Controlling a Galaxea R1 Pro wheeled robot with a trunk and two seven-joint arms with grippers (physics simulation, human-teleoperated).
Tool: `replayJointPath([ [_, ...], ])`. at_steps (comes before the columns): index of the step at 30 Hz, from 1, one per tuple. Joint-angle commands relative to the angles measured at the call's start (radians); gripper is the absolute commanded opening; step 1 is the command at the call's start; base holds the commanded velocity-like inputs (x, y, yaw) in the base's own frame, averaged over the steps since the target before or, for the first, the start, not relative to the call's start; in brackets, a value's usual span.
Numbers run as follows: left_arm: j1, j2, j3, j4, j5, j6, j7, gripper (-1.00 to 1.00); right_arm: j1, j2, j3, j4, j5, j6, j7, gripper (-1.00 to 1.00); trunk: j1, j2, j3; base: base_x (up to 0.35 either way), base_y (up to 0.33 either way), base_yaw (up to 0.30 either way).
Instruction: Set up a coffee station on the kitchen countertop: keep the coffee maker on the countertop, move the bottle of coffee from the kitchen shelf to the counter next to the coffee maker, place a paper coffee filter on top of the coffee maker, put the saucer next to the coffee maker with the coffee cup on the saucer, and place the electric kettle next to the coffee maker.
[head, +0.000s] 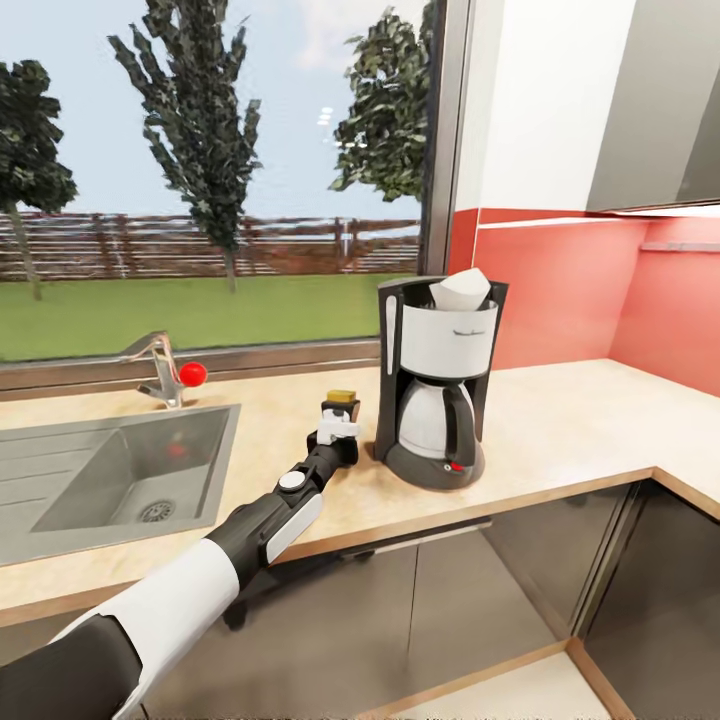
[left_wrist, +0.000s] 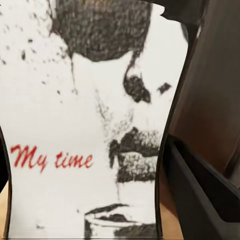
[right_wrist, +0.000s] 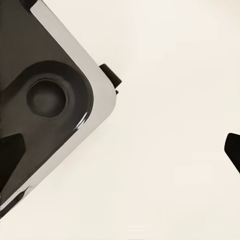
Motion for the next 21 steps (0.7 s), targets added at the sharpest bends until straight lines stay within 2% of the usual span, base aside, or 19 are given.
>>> replayJointPath([
  [1, -0.002, 0.001, -0.008, 0.001, 0.012, -0.007, 0.008, -1.00, -0.001, -0.001, -0.008, 0.001, 0.003, -0.002, 0.005, 1.00, 0.000, -0.001, -0.002, 0.000, 0.000, 0.000],
  [21, -0.002, 0.001, -0.004, 0.018, 0.012, -0.007, 0.008, -1.00, -0.001, -0.001, -0.009, 0.001, 0.003, -0.002, 0.005, 1.00, 0.000, -0.001, -0.006, 0.000, 0.000, 0.000],
])
